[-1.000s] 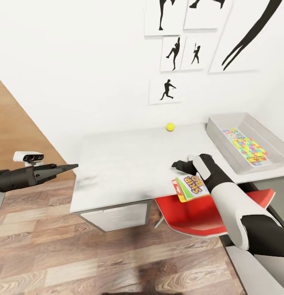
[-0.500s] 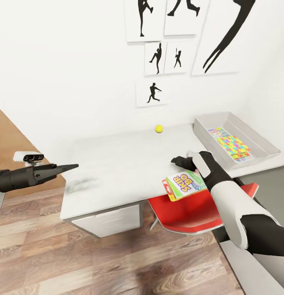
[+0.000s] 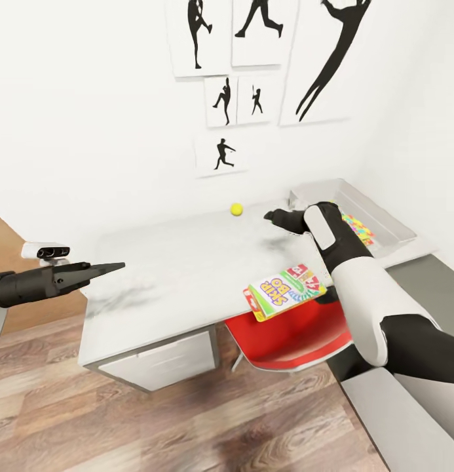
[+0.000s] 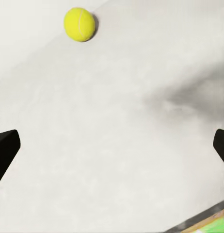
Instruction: Put all the toys in the child's room - the three board games (two on the bed and one on the table), the two jigsaw puzzles on the table, and the tennis ball on the table - inside the toy box on the table in the child's room.
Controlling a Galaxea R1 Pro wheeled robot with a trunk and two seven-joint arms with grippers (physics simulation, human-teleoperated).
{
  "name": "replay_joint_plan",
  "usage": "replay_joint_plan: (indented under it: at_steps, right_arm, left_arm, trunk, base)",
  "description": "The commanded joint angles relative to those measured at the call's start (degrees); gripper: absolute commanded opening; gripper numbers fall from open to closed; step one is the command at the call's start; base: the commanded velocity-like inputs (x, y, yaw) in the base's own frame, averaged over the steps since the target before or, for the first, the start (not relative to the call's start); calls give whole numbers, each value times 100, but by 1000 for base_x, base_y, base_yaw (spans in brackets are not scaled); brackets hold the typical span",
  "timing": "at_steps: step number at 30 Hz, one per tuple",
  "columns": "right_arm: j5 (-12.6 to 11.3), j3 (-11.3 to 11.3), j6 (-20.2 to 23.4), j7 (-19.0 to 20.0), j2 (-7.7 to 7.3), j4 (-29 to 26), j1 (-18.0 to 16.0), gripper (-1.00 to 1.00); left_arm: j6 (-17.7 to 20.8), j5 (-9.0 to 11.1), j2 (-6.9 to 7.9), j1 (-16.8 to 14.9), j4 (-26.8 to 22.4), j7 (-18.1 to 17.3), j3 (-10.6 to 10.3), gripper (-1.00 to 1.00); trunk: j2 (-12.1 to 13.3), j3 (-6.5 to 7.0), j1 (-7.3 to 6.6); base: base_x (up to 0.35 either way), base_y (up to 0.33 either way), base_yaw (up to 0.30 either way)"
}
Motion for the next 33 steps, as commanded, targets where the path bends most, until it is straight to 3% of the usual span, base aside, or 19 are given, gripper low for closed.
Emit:
replay_joint_plan:
  at_steps: [1, 4, 7, 10, 12, 13, 14, 15, 16, 19, 20, 23, 25, 26, 30, 33]
  right_arm:
    - [-65, 16, 39, -52, 2, -129, -23, 100]
    - [-146, 14, 245, -43, 2, -341, -41, 100]
    - [-400, -26, 763, -35, -20, -563, -47, 100]
    - [-889, -171, 1372, -28, -53, -957, -20, 100]
    - [-1412, -334, 1634, 5, -87, -1378, 7, 100]
    - [-1823, -414, 1732, 47, -133, -1672, 38, 100]
    - [-2038, -439, 1767, 74, -175, -1819, 70, 100]
    - [-2253, -457, 1771, 102, -232, -1957, 124, 100]
    - [-2669, -475, 1771, 168, -374, -2212, 319, 100]
    - [-3199, -459, 1771, 292, -600, -2584, 783, 100]
    - [-3482, -424, 1771, 412, -736, -2816, 1128, 100]
    - [-3896, -386, 1771, 812, -998, -3193, 1727, 100]
    - [-4018, -373, 1771, 1093, -1143, -3349, 1950, 100]
    - [-4092, -360, 1771, 1407, -1291, -3490, 2133, 100]
    - [-4145, -351, 1771, 2173, -1588, -3776, 2601, 100]
    - [-4150, -414, 1771, 2782, -1822, -3981, 3191, 100]
  left_arm:
    - [61, -2, 7, -2, -2, -21, 0, 100]
    - [61, -2, 17, -2, 2, -21, 0, 100]
    - [61, -5, 26, -2, 5, -21, 0, 100]
    - [61, -8, 30, -2, 6, -21, 0, 100]
    - [59, -9, 29, -2, 9, -21, -4, 100]
    - [57, -10, 27, 1, 16, -21, -9, 100]
    - [56, -10, 26, 2, 20, -21, -13, 100]
    - [55, -10, 27, 3, 22, -21, -15, 100]
    - [52, -10, 29, 4, 26, -21, -19, 100]
    - [48, -10, 32, 5, 29, -21, -23, 100]
    - [46, -10, 35, 9, 32, -21, -24, 100]
    - [45, -11, 39, 13, 38, -21, -26, 100]
    - [44, -11, 39, 17, 39, -21, -26, 100]
    - [46, -11, 40, 19, 40, -21, -26, 100]
    - [47, -11, 39, 26, 43, -21, -32, 100]
    - [45, -12, 37, 41, 52, -21, -34, 100]
  trunk:
    - [-9, -1, 4]
    - [-9, 23, 4]
    - [-9, 47, 4]
    - [-9, 72, 4]
    - [-9, 88, 4]
    - [-9, 96, 4]
    - [-9, 104, 4]
    - [-9, 112, 4]
    - [-9, 120, 4]
    - [-9, 145, 4]
    - [-9, 153, 4]
    - [-9, 177, 4]
    - [-9, 193, 4]
    - [-9, 201, 4]
    - [-9, 234, 4]
    - [-9, 258, 4]
  base:
    - [0, 0, -174]
    - [0, 0, -174]
    - [0, 0, -174]
    - [0, 0, -174]
    - [0, 0, -174]
    - [0, 0, -174]
    - [0, 0, -174]
    - [0, 0, -174]
    - [0, 0, -174]
    - [0, 0, -174]
    - [0, 0, -174]
    - [0, 0, -174]
    - [0, 0, -174]
    - [0, 0, -174]
    - [0, 0, -174]
    - [0, 0, -174]
